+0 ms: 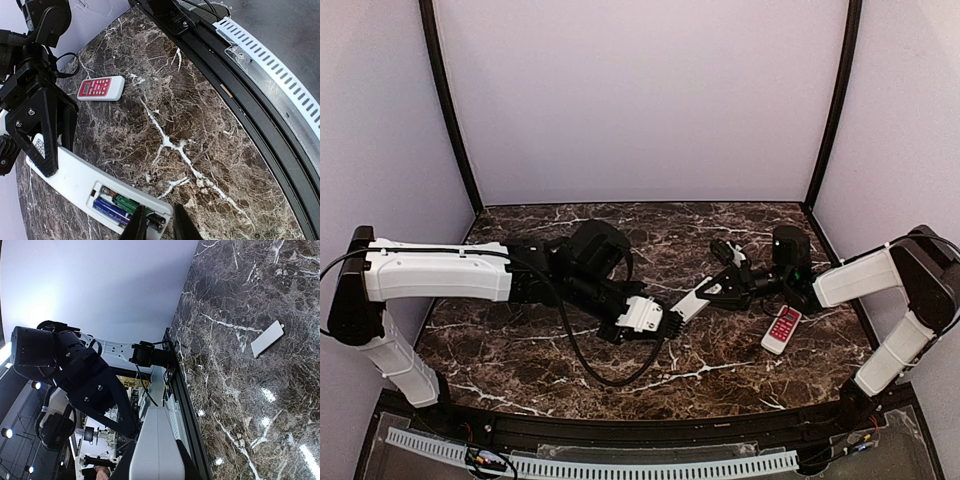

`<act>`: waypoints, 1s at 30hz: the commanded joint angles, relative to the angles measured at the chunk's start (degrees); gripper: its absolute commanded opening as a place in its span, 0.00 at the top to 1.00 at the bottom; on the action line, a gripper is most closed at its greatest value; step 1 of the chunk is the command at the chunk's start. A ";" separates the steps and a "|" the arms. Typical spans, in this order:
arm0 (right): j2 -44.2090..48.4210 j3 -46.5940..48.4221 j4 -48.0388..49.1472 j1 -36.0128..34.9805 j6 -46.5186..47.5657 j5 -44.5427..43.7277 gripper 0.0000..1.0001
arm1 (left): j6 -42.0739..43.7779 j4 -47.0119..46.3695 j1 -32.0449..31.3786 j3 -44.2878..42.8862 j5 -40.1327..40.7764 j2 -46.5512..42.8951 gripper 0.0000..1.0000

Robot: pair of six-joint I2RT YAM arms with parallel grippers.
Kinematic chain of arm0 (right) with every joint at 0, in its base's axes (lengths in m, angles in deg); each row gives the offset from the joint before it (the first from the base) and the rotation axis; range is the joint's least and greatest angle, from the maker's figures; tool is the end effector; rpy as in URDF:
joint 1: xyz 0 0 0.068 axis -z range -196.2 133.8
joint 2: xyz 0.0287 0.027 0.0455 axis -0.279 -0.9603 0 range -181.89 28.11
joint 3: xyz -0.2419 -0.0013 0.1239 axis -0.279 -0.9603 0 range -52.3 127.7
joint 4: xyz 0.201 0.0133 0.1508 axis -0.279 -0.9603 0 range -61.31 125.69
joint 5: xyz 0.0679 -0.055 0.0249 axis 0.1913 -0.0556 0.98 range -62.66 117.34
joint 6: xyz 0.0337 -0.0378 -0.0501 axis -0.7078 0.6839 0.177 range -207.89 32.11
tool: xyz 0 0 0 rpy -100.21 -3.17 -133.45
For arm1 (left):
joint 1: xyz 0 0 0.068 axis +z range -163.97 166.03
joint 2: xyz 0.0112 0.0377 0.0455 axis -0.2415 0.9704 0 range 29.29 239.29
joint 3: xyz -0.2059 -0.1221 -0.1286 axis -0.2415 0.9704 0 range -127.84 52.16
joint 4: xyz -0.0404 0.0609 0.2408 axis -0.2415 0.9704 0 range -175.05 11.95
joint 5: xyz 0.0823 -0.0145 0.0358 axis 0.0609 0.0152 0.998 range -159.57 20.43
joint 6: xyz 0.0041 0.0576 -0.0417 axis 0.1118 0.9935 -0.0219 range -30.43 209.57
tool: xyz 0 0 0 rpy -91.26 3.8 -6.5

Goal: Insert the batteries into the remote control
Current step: Press the battery in the battery compartment.

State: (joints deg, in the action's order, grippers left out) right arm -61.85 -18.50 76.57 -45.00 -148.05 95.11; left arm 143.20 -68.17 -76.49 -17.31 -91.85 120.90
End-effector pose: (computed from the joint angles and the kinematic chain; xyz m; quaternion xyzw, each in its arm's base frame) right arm 0.2305 0.1888 0.1897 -0.1475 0.7267 0.6692 0.0489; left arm 0.1496 -0.3356 0.2628 0.7956 0.3978 -0.2066 0.4075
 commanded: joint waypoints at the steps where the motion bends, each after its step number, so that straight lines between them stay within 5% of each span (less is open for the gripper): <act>1: -0.43 0.51 3.93 -0.76 -0.83 1.06 1.00 | 0.39 2.41 -0.32 -1.30 0.78 0.93 0.82; 30: 0.92 0.22 11.66 -2.84 -4.70 3.28 1.00 | -0.50 1.42 -0.25 -1.12 3.28 3.80 0.95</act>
State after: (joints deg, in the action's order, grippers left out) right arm -61.89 -18.70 80.97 -46.64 -150.04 94.65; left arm 143.16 -69.21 -76.91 -18.73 -89.91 123.37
